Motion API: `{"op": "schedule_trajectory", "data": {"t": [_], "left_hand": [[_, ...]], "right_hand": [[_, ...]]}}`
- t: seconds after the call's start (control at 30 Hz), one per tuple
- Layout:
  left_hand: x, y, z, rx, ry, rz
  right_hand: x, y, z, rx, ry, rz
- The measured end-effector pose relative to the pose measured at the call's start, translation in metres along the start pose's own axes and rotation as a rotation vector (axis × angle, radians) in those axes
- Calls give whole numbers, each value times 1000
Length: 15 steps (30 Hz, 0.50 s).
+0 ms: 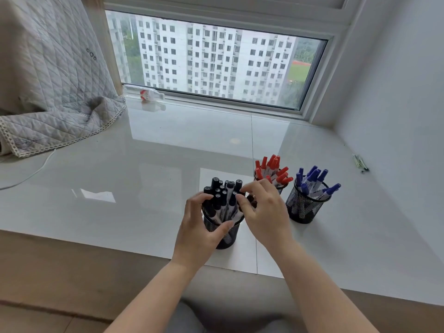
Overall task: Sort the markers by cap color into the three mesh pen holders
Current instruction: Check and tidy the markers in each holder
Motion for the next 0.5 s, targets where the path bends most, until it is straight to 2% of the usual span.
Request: {"op": "schedule_trajectory", "data": {"t": [0.17, 0.37, 0.5], "left_hand": [[0, -6, -5, 138, -21, 122], [-7, -19, -12, 106, -106, 259], [-7, -24, -16, 102, -133, 285]], "right_hand": [[-22, -14, -7, 32, -107, 60], [-36, -17, -18, 149, -253, 92], [-41, -17, -24, 258, -368, 125]]}}
Point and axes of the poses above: each hand's wrist, its own x-axis away from the middle knuckle, its own z-axis out of the back of the hand, y = z × x, the point moved 7 cm from there along -x, towards the middle knuckle, and after that the axes turned 5 degrees about y, right-handed, at the moved point
